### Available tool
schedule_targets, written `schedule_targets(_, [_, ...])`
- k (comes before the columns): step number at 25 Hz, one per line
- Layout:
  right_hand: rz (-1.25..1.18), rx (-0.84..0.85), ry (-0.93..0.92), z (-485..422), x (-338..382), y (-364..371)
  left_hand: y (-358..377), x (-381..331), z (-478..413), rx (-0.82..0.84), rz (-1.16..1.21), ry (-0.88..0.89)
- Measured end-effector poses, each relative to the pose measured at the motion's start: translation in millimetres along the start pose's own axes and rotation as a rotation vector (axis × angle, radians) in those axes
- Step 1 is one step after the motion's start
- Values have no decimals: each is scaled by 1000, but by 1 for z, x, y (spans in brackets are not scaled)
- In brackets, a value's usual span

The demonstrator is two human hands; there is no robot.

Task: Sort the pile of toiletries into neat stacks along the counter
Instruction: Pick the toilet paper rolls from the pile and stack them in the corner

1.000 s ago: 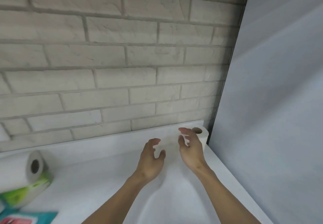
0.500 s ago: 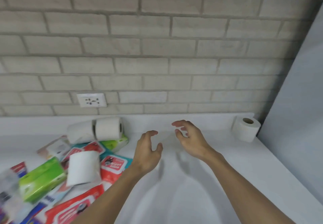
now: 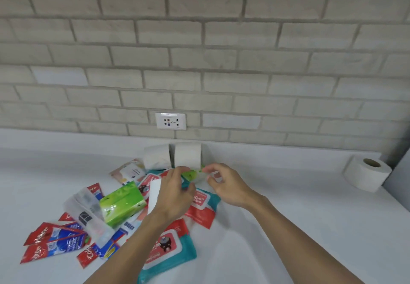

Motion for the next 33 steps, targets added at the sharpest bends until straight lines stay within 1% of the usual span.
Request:
schedule_targets(5, [29, 96, 41, -10, 9, 44, -19, 31, 5, -27, -90, -33])
schedule_targets(7, [-3, 148, 108, -15, 4, 62, -24, 42, 7, -42, -136, -86])
schedule_targets(10, [-135, 226, 252, -21, -7, 85, -29, 54, 13, -54, -166, -149])
schedule_targets(13, [-234, 246, 366, -28, -16, 103, -27, 67, 20, -46, -106, -224])
schedule_targets(16, [-233, 241, 423, -34, -24, 118, -19, 83, 25, -32, 4, -294])
schedule_targets(20, [-227, 259, 442, -35, -25, 132, -8, 99, 35, -18, 129, -439])
schedule_targets(23, [-189, 243, 433, -32, -24, 134, -3, 105, 42, -10, 178, -513])
schedule_targets(27, [-241, 217, 441, -29, -25, 131, 0, 104, 41, 39, 201, -515])
schedule_targets(30, [-288, 204, 444, -24, -25, 128, -4, 101, 41, 20, 196, -491])
schedule_targets(33, [-388, 183, 436, -22, -26, 124, -7, 96, 42, 8, 227, -476])
Point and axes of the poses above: each hand's wrist, its own z-axis away from the middle knuckle, its own y-axis out of the palm, x = y × z, the point moved 10 cm from there along -z, towards the middle knuckle, and after that the axes turned 12 degrees about y, right-handed, at the moved point
